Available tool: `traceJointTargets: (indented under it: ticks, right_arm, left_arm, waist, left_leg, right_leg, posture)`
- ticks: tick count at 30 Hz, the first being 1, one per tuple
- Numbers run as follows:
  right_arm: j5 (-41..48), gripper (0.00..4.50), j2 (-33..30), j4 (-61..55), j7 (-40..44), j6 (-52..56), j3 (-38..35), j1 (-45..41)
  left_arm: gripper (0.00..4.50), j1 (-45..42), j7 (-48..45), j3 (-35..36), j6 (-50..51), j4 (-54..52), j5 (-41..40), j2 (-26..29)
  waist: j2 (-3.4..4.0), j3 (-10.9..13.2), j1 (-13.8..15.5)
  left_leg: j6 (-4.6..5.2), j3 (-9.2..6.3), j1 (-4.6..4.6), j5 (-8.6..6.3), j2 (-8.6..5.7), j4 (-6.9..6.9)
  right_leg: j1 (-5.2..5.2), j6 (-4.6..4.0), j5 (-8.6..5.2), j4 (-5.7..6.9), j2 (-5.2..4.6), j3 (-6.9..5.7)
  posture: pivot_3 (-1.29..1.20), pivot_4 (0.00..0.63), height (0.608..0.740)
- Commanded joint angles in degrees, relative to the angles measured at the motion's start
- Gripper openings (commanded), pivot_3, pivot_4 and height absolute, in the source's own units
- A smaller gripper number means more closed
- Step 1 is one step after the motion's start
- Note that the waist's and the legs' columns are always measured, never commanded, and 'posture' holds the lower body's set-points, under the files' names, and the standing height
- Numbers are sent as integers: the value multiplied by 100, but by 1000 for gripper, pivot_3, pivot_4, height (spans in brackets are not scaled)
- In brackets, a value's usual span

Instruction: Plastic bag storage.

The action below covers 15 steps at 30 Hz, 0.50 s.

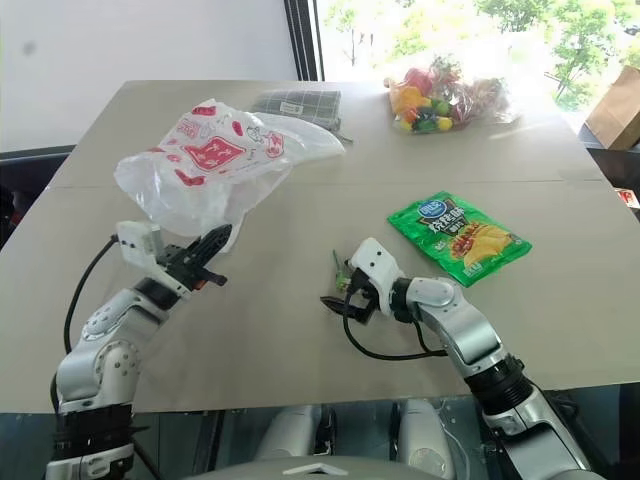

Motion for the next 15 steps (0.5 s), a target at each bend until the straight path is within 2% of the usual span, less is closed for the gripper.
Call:
traceJointTargets:
  ticks: [1,2,6,7,9,11,12,15]
  right_arm:
    - [-209,4500,-43,123,-38,-196,-105,-38]
    - [-237,4500,-36,137,-45,-240,-122,-22]
    - [-236,3555,41,149,-80,-291,-205,26]
    - [-248,2876,24,154,-71,-312,-219,41]
    - [-254,2042,-9,154,-32,-297,-242,64]
    - [-289,980,-39,172,19,-324,-239,67]
    - [-316,719,-46,188,42,-368,-226,51]
    - [-300,711,136,293,-12,-410,-309,-192]
  left_arm:
    - [49,134,196,201,128,-714,-396,-97]
    - [49,175,238,206,155,-821,-447,-128]
    - [0,286,395,180,216,-1047,-580,-235]
    - [0,303,444,157,235,-1111,-618,-273]
    - [0,303,543,136,284,-1211,-724,-362]
    - [0,307,603,50,376,-1353,-865,-460]
    - [0,346,575,-62,417,-1455,-889,-480]
    - [0,542,407,-393,631,-1827,-1115,-491]
  waist:
    - [-1,-1,1]
    - [0,0,2]
    - [1,0,-21]
    - [1,0,-23]
    - [1,0,-23]
    - [0,0,-21]
    - [0,0,-20]
    - [1,0,-28]
  left_leg:
    - [0,-1,-1,0,-1,2]
    - [0,-1,1,0,-1,2]
    - [-1,0,5,0,3,1]
    - [-1,0,6,1,4,1]
    - [-2,2,6,1,5,1]
    - [-2,4,5,1,4,1]
    - [-2,4,6,1,4,1]
    - [-2,5,5,1,3,1]
  right_leg:
    - [0,0,0,0,-2,-1]
    - [1,0,0,1,-3,0]
    - [1,0,0,7,3,2]
    - [1,0,0,7,6,3]
    - [0,0,0,7,7,5]
    - [0,0,0,6,6,7]
    - [0,0,0,6,6,8]
    - [0,0,0,6,6,9]
  posture:
    - [0,150,740]
    - [0,150,740]
    - [0,150,740]
    - [0,150,740]
    - [0,150,740]
    - [0,150,740]
    - [0,150,740]
    - [0,150,740]
